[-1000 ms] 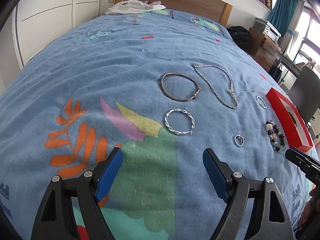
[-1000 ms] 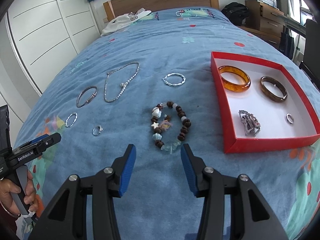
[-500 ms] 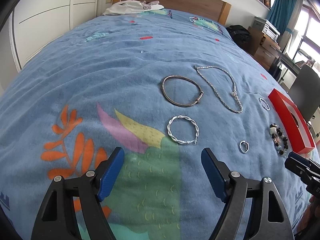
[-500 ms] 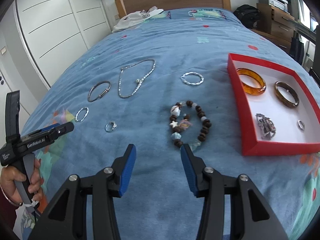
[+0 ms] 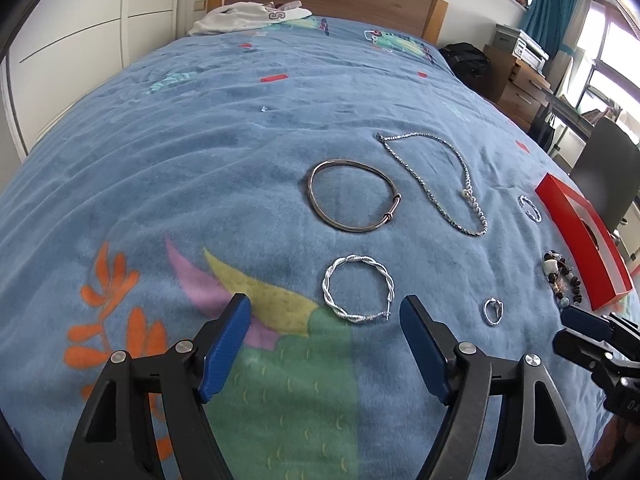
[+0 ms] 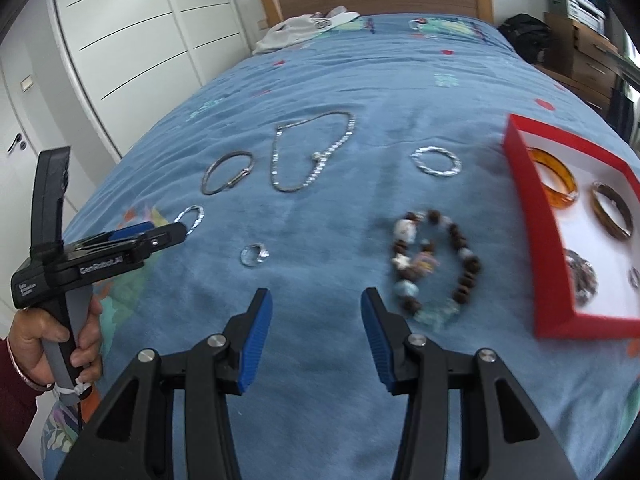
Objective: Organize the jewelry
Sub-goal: 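Grasp the twisted silver hoop with the left tool while the right tool grasps a silver ring, then carry the hoop and ring into the red box and open both tools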
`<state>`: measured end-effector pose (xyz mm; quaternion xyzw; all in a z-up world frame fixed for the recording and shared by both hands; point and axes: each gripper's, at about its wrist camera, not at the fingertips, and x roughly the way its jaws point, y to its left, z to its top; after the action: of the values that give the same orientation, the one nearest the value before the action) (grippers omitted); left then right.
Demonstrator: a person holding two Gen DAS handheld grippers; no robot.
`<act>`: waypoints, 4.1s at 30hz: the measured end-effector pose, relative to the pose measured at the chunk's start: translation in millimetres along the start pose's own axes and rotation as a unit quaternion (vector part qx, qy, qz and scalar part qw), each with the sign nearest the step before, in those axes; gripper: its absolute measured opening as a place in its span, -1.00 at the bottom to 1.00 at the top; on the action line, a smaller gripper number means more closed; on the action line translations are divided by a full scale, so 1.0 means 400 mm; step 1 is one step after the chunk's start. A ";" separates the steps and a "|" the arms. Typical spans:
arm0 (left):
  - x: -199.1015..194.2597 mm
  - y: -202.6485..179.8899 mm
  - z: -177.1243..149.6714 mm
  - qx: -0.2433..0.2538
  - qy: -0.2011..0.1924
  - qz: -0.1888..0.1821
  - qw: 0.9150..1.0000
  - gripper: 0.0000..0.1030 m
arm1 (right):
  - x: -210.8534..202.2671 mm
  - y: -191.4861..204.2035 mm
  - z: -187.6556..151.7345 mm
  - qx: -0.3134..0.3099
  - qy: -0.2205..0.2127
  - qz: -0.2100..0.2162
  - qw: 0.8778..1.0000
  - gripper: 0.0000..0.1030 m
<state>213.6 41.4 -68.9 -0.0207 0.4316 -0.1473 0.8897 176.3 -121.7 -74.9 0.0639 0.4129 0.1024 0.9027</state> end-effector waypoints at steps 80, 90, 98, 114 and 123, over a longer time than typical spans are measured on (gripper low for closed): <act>-0.107 -0.483 0.123 0.084 -0.007 -0.155 0.984 -0.93 | -0.361 -0.391 0.022 0.056 -0.068 -0.058 0.994 -0.62; -0.005 -0.750 0.134 0.138 0.024 -0.195 0.971 -0.93 | -0.371 -0.573 0.013 0.082 -0.039 -0.078 0.993 -0.62; 0.098 -0.838 0.132 0.149 0.046 -0.176 0.972 -0.93 | -0.298 -0.646 0.035 0.088 -0.012 -0.075 0.993 -0.62; 0.197 -0.883 0.080 0.184 0.093 -0.125 0.971 -0.93 | -0.172 -0.687 0.049 0.068 0.059 -0.094 0.991 -0.62; 0.208 -0.894 0.073 0.190 0.096 -0.107 0.971 -0.88 | -0.161 -0.677 0.045 0.045 0.081 -0.105 0.990 -0.59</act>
<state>197.5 -326.2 -55.2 0.1167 0.4743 -0.3223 0.8109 184.7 -400.5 -70.1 0.0524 0.4930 -0.0074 0.8684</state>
